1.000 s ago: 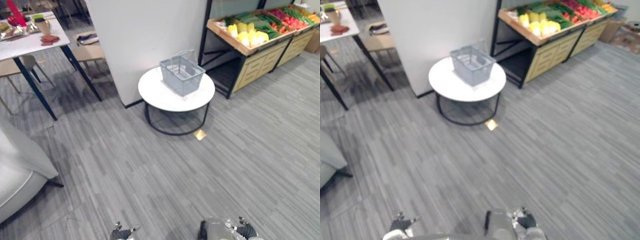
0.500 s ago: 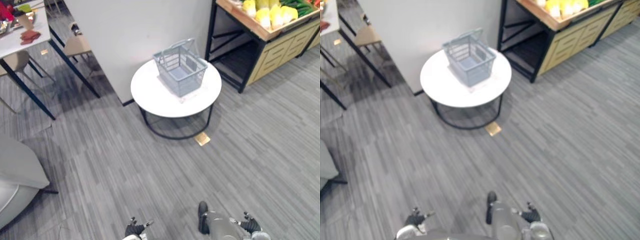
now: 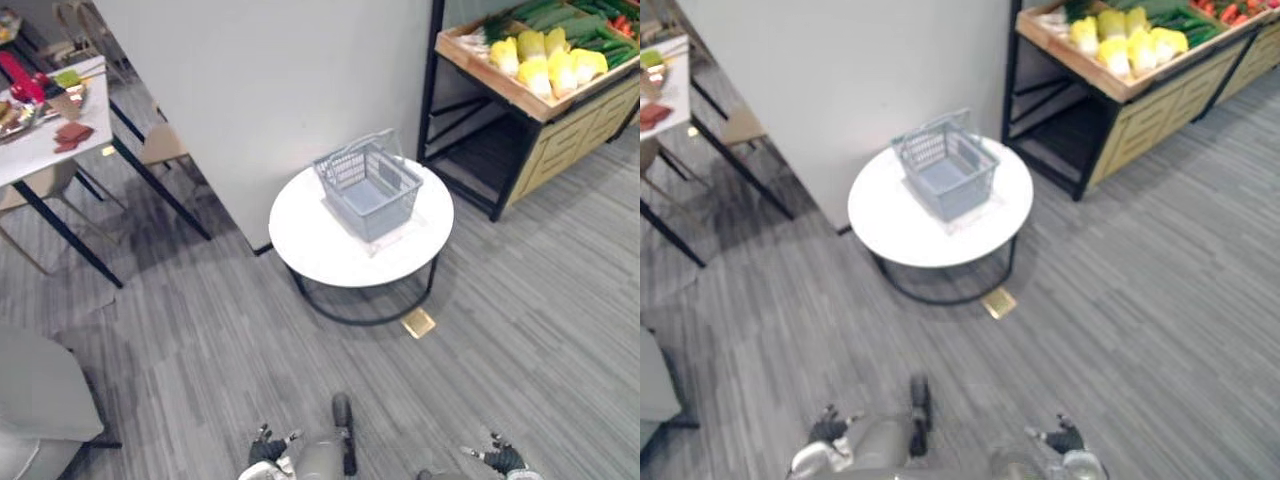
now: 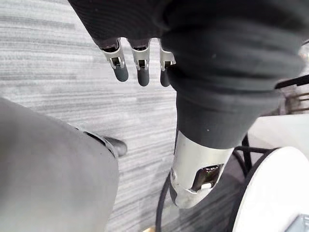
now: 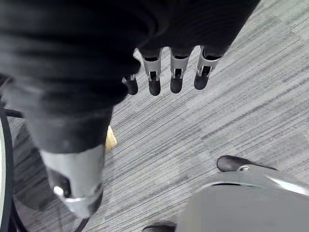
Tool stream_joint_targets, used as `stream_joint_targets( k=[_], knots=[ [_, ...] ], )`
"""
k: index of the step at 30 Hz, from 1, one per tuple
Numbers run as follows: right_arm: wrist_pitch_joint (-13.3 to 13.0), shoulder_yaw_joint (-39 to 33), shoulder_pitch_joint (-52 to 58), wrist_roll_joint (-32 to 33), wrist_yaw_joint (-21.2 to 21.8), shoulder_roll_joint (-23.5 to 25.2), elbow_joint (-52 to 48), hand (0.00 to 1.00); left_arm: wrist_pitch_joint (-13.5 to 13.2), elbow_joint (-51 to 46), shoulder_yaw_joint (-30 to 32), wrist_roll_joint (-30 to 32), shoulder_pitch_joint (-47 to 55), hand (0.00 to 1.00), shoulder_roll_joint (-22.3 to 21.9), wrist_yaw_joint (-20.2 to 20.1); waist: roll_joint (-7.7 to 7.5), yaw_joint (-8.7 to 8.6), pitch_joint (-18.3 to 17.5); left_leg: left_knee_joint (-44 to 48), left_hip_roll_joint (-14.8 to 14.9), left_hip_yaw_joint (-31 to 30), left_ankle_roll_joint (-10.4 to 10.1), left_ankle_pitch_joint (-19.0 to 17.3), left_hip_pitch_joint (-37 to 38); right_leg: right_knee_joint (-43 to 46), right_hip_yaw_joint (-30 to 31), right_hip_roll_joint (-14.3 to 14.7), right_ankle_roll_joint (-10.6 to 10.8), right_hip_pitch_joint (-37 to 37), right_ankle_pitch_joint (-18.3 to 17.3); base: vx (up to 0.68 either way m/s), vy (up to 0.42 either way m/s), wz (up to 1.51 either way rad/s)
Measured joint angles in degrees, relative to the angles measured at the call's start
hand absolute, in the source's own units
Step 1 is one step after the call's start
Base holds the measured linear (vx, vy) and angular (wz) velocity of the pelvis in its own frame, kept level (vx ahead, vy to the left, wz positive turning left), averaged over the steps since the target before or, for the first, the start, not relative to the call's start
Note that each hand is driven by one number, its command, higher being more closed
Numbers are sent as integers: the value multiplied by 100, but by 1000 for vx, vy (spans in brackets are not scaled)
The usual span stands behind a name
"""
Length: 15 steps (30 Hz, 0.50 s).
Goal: Pick vegetable in the basket
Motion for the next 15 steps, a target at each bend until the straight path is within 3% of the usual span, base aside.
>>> stream_joint_targets(
  k=[1, 2, 4, 5, 6, 7, 8, 9, 11, 12, 14, 15],
  knots=[
    [-1, 12, 0, 1, 2, 36, 0, 0, -1, 9, 12, 0, 29, 0, 33, -1, -45, 32, -81, 91, -39, 53, 36, 195, 9, -8, 119, -52, -6, 47, -80, 460, 258, -76],
    [-9, 33, -13, 0, 11, 115, 2, 0, -4, 9, 27, 0, 113, 0, 95, -7, -193, 75, -304, 280, -181, 163, 161, 320, -7, -6, 325, -237, -54, 55, -218, 480, 228, -60],
    [-52, 163, 2, -16, 28, 314, -1, 0, 13, 162, -99, 45, 104, 0, 312, -3, -458, -13, -523, 469, -486, 270, 498, 50, 33, 481, 744, -482, 88, -128, -91, 545, 254, -26],
    [-54, 174, -13, -23, 29, 320, -3, 0, 31, 202, -139, 43, 97, 0, 338, -2, -489, -52, -543, 514, -554, 277, 587, 0, 85, 776, 892, -517, 141, -224, -61, 592, 313, 20],
    [-54, 178, -15, -34, 41, 306, -1, 0, 46, 240, -224, 48, 92, 0, 368, 8, -513, -76, -556, 534, -674, 314, 735, -176, 299, 1718, 1249, -506, 426, -513, 110, 489, 272, 16],
    [-53, 180, -17, -35, 47, 300, 2, 0, 50, 249, -271, 46, 91, 0, 426, 14, -521, -83, -552, 531, -701, 319, 752, -278, 425, 2184, 1365, -482, 707, -664, 277, 572, 301, 10],
    [-54, 188, -38, -34, 59, 305, -2, 0, 54, 304, -442, 46, 96, 0, 470, 17, -517, -77, -547, 514, -721, 333, 784, -450, 696, 3053, 1526, -387, 1434, -948, 777, 363, 179, -2],
    [-54, 195, -44, -34, 64, 307, -6, 0, 58, 347, -548, 50, 96, 0, 513, 18, -510, -85, -542, 510, -715, 328, 804, -529, 838, 3475, 1545, -343, 1592, -1072, 1080, 414, 177, -4],
    [-71, 205, -57, -30, 102, 294, -117, 0, 137, 395, -887, 60, 102, 0, 651, 32, -498, -100, -438, 360, -723, 305, 853, -783, 1565, 4869, 1032, -413, 1515, -1528, 1182, 373, 119, -4],
    [-71, 207, -65, -30, 106, 291, -129, 0, 137, 397, -948, 96, 108, 0, 668, 30, -453, -106, -399, 273, -723, 299, 852, -808, 1750, 5007, 831, -462, 1425, -1616, 1132, 319, 76, 4],
    [-85, 229, -155, -30, 107, 282, -158, 0, 156, 399, -1090, 215, 106, 0, 693, 31, -449, -137, -375, -94, -689, 240, 830, -894, 2284, 4670, -67, -709, 593, -1922, 642, 262, 34, 12],
    [-95, 246, -169, -30, 107, 280, -160, 0, 158, 398, -1093, 215, 112, 0, 692, 30, -443, -137, -375, -126, -666, 222, 810, -925, 2357, 4362, -255, -753, 483, -1967, 573, 227, -25, 18]
  ],
)
